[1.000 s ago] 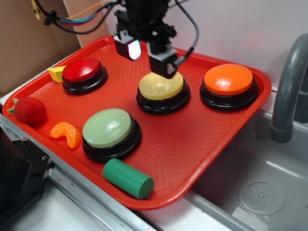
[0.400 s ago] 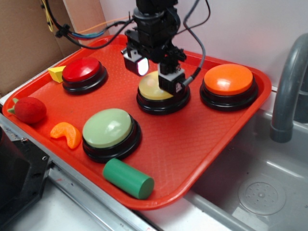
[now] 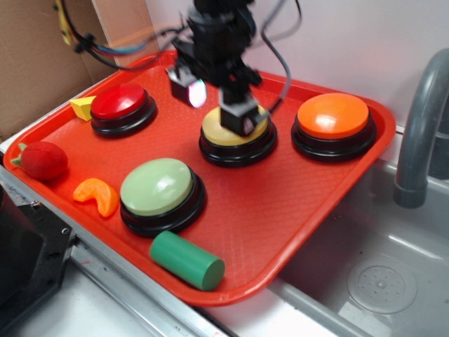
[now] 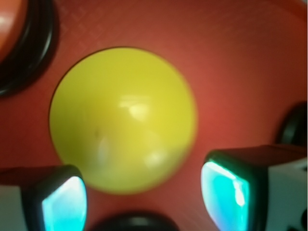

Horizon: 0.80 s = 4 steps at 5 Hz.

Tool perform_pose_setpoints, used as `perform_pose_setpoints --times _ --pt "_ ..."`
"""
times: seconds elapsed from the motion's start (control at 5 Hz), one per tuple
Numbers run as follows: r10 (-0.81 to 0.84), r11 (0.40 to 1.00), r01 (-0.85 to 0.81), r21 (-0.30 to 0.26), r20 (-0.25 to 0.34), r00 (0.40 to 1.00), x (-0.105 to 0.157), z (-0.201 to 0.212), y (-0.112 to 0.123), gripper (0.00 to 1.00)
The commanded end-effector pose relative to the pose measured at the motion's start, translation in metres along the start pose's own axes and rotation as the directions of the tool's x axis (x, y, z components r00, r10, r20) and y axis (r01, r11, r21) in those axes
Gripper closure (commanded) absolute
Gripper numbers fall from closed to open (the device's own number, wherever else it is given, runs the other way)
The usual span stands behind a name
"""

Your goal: Push the yellow button.

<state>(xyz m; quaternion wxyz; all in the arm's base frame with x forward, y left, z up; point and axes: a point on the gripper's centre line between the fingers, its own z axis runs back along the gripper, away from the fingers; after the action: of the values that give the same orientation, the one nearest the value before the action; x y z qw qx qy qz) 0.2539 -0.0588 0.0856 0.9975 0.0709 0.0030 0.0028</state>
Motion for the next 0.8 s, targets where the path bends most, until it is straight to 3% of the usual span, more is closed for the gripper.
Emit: perform_pose_setpoints --times 0.0,0.2,0.4,0.6 --pt "0.011 1.0 -0.013 0.021 0.101 0.995 -0.002 0.064 0.019 0.0" --pt "-0.01 1.0 0.009 0.018 0.068 0.998 0.011 0.044 0.014 0.0" --pt "-0.025 0.999 0.027 -0.025 0.085 0.996 0.02 0.011 0.006 0.0" --pt "0.058 0.997 -0.047 -0.062 0.205 0.977 0.014 -0.009 -0.001 0.0"
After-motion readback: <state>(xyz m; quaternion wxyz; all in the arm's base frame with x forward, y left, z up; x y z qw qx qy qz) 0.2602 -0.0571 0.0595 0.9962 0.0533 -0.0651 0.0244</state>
